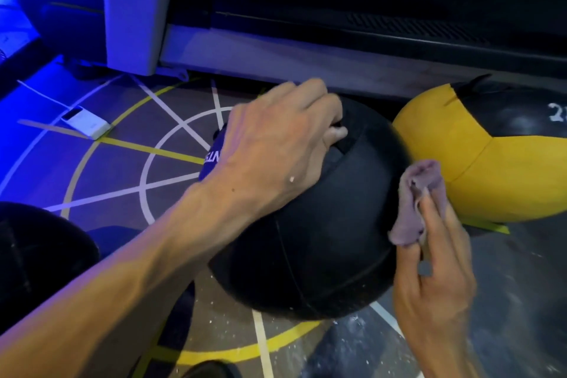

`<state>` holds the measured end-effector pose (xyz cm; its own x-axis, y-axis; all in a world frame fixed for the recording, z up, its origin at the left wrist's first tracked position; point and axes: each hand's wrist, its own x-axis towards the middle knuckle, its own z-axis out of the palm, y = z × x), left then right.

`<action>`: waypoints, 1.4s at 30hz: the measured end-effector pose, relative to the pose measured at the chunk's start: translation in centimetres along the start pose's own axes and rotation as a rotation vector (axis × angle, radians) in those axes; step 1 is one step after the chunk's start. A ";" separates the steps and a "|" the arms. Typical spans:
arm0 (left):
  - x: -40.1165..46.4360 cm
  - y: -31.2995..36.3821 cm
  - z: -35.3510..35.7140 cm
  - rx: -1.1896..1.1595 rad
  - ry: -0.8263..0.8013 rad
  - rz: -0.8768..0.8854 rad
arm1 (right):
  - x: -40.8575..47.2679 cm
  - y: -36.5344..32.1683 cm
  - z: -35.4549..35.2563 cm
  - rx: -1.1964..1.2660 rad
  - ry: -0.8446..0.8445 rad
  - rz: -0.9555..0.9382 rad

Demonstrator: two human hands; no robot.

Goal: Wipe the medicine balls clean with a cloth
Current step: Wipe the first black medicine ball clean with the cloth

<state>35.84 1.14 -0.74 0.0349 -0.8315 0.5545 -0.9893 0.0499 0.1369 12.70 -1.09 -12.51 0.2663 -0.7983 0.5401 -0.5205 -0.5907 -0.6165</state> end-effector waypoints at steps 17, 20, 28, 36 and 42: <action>-7.4 -10.5 -0.2 -0.653 -0.586 -0.632 | 5.8 0.0 0.2 0.192 -0.385 0.274; -9.4 -10.4 0.4 -0.733 -0.526 -0.708 | 5.5 -1.1 0.7 0.253 -0.402 0.292; -8.5 -10.3 1.8 -0.681 -0.478 -0.741 | -0.4 -7.9 1.9 0.179 -0.499 -0.257; -8.7 -10.0 1.9 -0.716 -0.471 -0.745 | 4.6 -4.8 2.1 0.112 -0.451 -0.112; -9.5 -10.2 1.8 -0.750 -0.453 -0.719 | -1.8 -8.6 1.5 0.028 -0.692 -0.691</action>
<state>45.30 7.53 -8.89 0.3554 -0.9174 -0.1789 -0.4208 -0.3280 0.8458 17.92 5.29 -9.07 0.9274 -0.1619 0.3373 -0.0534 -0.9496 -0.3090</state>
